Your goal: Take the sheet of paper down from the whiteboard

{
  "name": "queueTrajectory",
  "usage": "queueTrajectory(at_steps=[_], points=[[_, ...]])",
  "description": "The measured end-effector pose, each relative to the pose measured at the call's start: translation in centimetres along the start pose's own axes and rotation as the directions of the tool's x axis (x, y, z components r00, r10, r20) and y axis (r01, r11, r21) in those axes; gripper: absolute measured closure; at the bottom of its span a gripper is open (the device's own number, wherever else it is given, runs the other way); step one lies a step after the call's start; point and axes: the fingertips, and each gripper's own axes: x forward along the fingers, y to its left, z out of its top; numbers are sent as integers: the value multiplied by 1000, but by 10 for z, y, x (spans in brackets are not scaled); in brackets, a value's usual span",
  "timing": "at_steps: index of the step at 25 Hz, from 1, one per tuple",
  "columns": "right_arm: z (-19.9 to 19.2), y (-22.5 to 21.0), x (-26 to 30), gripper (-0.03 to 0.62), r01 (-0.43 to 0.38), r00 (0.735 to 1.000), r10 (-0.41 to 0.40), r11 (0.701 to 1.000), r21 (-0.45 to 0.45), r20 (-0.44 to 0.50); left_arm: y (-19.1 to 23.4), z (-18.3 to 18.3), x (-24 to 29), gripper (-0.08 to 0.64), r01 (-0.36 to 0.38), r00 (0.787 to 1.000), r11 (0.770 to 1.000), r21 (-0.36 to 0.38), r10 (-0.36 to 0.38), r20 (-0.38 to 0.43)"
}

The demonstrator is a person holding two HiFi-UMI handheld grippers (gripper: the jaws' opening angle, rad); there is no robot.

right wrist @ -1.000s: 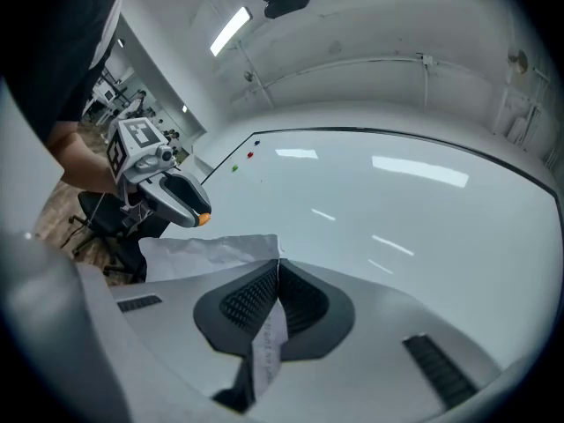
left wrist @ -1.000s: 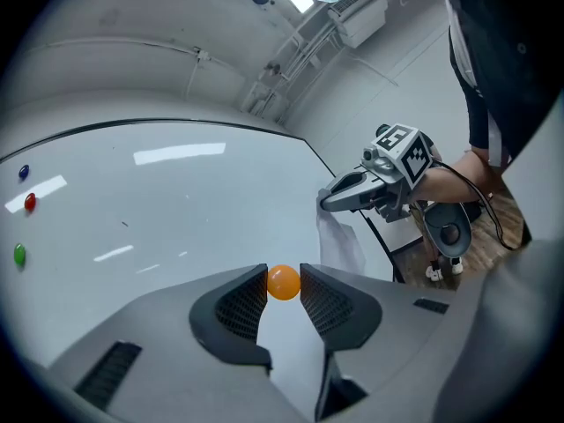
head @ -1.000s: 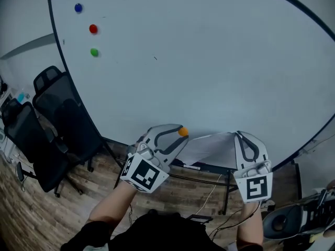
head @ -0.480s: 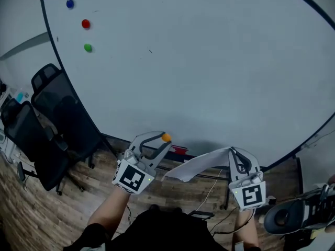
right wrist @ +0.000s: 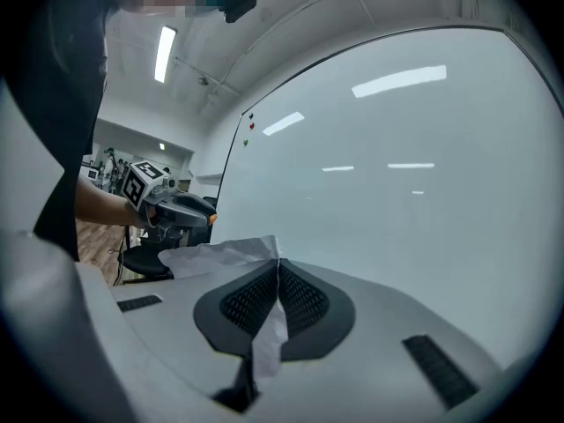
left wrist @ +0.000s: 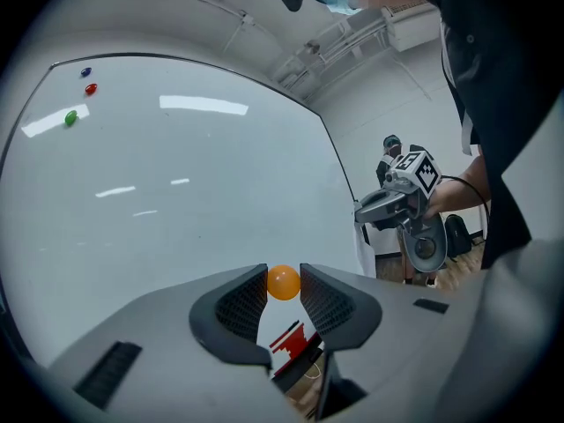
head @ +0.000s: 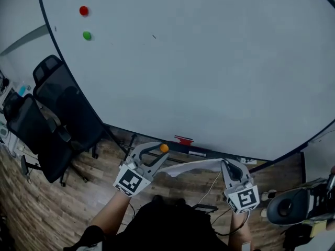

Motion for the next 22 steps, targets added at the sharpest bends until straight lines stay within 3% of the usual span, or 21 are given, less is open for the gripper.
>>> queueTrajectory(at_steps=[5, 9, 12, 17, 22], points=[[-34, 10, -5, 574, -22, 999, 23, 999, 24, -43, -13, -22, -14, 433, 41, 999, 999, 12, -41, -1], [-57, 13, -8, 574, -31, 998, 34, 997, 77, -46, -28, -40, -17, 433, 66, 998, 996, -53, -66, 18], [-70, 22, -7, 574, -49, 998, 54, 993, 108, -43, -42, -47, -16, 433, 114, 993, 992, -50, -114, 17], [-86, 42, -4, 574, -94, 993, 101, 989, 115, -53, -61, -63, -9, 433, 166, 986, 981, -100, -164, 28], [-98, 49, -4, 574, -119, 989, 127, 988, 102, -77, -61, -67, -7, 433, 175, 984, 974, -143, -169, 53]])
